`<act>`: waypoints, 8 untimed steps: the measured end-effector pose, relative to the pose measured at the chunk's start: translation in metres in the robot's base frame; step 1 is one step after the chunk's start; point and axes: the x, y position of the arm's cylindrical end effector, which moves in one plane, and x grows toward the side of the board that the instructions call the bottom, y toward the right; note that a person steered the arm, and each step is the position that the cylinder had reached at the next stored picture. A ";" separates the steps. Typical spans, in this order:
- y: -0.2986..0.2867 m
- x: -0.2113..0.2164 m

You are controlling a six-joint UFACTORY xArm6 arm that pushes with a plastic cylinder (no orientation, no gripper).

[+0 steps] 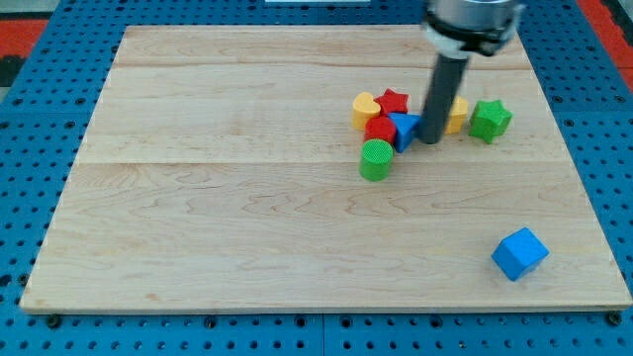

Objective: Move the triangle to the left center

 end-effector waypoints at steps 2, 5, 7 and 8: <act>-0.094 -0.007; -0.078 -0.055; -0.152 -0.069; -0.127 -0.101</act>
